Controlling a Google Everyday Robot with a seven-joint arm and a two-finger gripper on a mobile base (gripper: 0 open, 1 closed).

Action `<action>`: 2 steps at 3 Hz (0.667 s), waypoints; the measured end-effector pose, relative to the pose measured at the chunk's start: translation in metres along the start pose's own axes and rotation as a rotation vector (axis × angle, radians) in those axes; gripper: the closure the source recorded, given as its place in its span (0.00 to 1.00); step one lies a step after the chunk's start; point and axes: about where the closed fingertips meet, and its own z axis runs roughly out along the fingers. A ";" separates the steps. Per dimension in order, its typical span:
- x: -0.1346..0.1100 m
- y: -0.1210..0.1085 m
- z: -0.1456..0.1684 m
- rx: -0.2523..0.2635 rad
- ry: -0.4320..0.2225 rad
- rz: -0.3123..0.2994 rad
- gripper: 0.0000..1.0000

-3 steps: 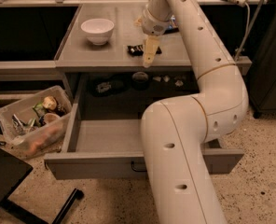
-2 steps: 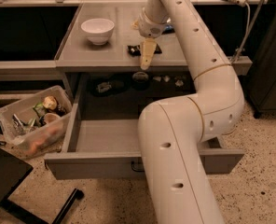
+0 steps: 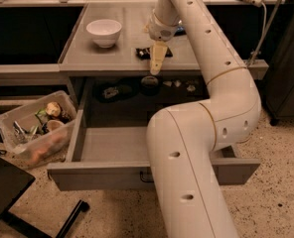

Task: Place rxbar chocolate into top drawer

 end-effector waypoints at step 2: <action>0.007 0.014 -0.013 -0.034 -0.011 0.104 0.00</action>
Offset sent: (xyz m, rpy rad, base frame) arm 0.0652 -0.0519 0.0658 -0.0230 0.2324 -0.0777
